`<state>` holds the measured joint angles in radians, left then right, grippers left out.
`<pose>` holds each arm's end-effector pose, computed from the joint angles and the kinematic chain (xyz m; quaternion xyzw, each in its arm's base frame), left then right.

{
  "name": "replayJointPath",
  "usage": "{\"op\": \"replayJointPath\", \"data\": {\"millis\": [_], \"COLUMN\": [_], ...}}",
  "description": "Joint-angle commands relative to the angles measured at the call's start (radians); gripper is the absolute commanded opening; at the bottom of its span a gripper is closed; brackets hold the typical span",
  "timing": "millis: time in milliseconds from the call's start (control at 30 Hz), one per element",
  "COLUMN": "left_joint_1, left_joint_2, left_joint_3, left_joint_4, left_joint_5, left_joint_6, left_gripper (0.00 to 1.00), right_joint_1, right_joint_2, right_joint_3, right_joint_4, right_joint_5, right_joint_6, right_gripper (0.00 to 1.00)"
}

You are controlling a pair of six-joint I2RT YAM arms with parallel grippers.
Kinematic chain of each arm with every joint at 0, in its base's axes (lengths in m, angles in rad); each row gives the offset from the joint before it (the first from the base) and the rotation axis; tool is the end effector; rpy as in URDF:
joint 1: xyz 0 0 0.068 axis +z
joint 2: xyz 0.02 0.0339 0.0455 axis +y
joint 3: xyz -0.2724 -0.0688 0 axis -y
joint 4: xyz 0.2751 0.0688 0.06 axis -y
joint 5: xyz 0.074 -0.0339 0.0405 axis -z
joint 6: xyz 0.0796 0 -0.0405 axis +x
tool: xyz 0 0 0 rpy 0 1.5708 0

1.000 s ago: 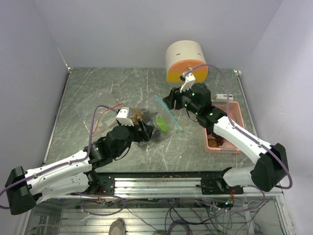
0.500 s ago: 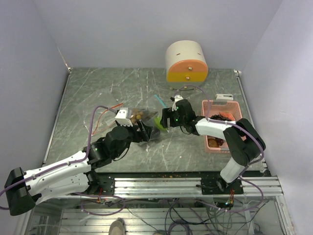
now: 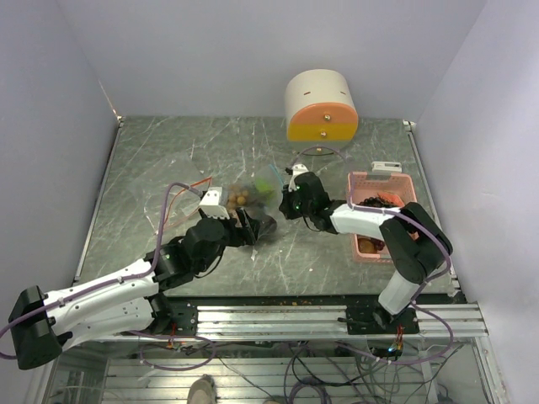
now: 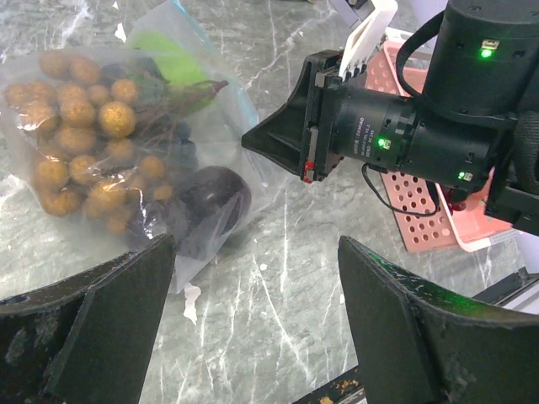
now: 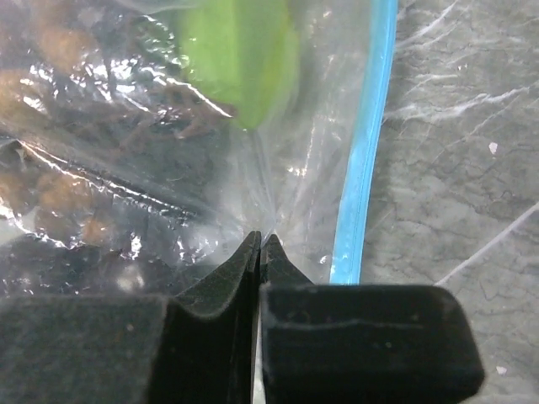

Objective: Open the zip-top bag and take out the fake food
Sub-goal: Pick up the zipper food storage bag at the center of the board.

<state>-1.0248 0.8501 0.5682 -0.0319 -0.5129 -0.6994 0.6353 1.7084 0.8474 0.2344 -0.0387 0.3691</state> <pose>0.1671 -0.1998 0.2550 -0.0204 0.7963 -0.2982 0.5259 0.3254 0.2437 0.1237 -0.1269 0.8814 0.2340 0.3902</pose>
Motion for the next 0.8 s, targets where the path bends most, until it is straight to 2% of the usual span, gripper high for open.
{"op": "replayJointPath", "data": {"millis": [0, 167, 333, 467, 633, 767], "left_joint_1": [-0.006, -0.006, -0.007, -0.006, -0.007, -0.007], "left_joint_2": [0.005, -0.019, -0.041, -0.046, -0.035, -0.032], "left_joint_3": [0.006, 0.018, 0.019, 0.021, 0.018, 0.015], "left_joint_4": [-0.004, -0.040, -0.060, -0.065, -0.056, -0.055], "left_joint_5": [-0.022, -0.053, -0.077, -0.089, -0.084, -0.084], "left_joint_6": [-0.003, -0.009, -0.003, -0.004, -0.008, -0.010], "left_gripper": [0.89, 0.89, 0.89, 0.90, 0.90, 0.90], "right_joint_1": [0.088, 0.192, 0.266, 0.270, 0.273, 0.276], "right_joint_2": [-0.063, -0.154, -0.290, -0.345, -0.331, -0.321], "right_joint_3": [0.083, 0.129, 0.081, 0.109, 0.245, 0.249], "right_joint_4": [-0.156, -0.257, -0.197, -0.187, -0.242, -0.262], "right_joint_5": [0.162, 0.376, 0.500, 0.561, 0.505, 0.386], "right_joint_6": [-0.120, -0.197, -0.286, -0.339, -0.426, -0.445], "right_gripper": [0.00, 0.00, 0.00, 0.00, 0.00, 0.00]}}
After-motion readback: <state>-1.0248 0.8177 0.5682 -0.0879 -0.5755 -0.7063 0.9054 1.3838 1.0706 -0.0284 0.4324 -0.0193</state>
